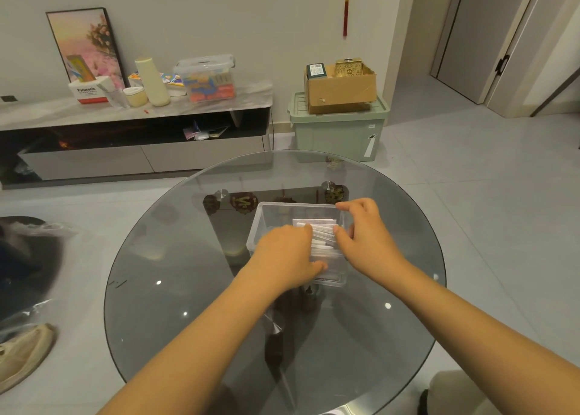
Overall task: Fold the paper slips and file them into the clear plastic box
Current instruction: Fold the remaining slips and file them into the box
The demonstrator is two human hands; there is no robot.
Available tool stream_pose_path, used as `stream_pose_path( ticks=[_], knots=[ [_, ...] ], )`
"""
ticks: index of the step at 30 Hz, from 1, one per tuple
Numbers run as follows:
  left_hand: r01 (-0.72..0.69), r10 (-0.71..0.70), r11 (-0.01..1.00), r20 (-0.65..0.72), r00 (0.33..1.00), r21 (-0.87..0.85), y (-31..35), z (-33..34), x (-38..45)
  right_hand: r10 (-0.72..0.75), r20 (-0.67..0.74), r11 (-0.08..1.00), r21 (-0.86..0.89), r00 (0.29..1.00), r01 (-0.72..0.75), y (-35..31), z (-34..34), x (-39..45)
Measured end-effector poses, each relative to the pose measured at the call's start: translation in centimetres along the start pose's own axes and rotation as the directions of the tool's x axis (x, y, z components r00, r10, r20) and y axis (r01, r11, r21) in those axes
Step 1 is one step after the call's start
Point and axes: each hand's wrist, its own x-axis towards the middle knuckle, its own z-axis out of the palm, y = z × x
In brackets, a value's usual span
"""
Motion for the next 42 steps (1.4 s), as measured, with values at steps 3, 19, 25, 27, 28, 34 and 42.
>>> stream_pose_path(
  ticks=[3, 19, 25, 27, 28, 34, 42],
  knots=[
    [-0.011, 0.013, 0.992, 0.021, 1.000, -0.122, 0.0, -0.6, 0.3, 0.000, 0.004, 1.000, 0.004, 1.000, 0.000, 0.0, 0.1, -0.1],
    [-0.008, 0.015, 0.994, 0.063, 0.998, -0.110, -0.1, 0.0, 0.5, -0.018, 0.030, 1.000, -0.013, 0.999, 0.018, 0.1, 0.0, -0.2],
    [-0.090, 0.097, 0.992, -0.074, 0.993, 0.091, -0.2, 0.8, -0.2, -0.021, 0.088, 1.000, -0.006, 0.996, 0.022, 0.1, -0.8, -0.4],
    [-0.099, 0.116, 0.986, -0.127, 0.985, 0.136, -0.5, 1.2, -0.6, -0.017, 0.099, 1.000, -0.006, 0.995, 0.017, 0.0, -1.1, -0.5],
    [-0.099, 0.118, 0.986, -0.146, 0.982, 0.135, -0.8, 1.3, -0.8, -0.011, 0.100, 1.000, -0.010, 0.995, 0.012, 0.0, -1.1, -0.6],
    [-0.233, 0.199, 0.972, -0.388, 0.900, -0.043, -2.7, 1.7, -2.5, 0.011, 0.065, 1.000, 0.014, 0.998, -0.012, 0.0, -1.6, -0.4],
    [-0.268, 0.116, 0.952, -0.639, 0.761, -0.146, -4.7, 1.4, -2.5, -0.036, -0.076, 0.975, 0.216, 0.996, 0.052, -1.5, -1.7, -0.2]
  ],
)
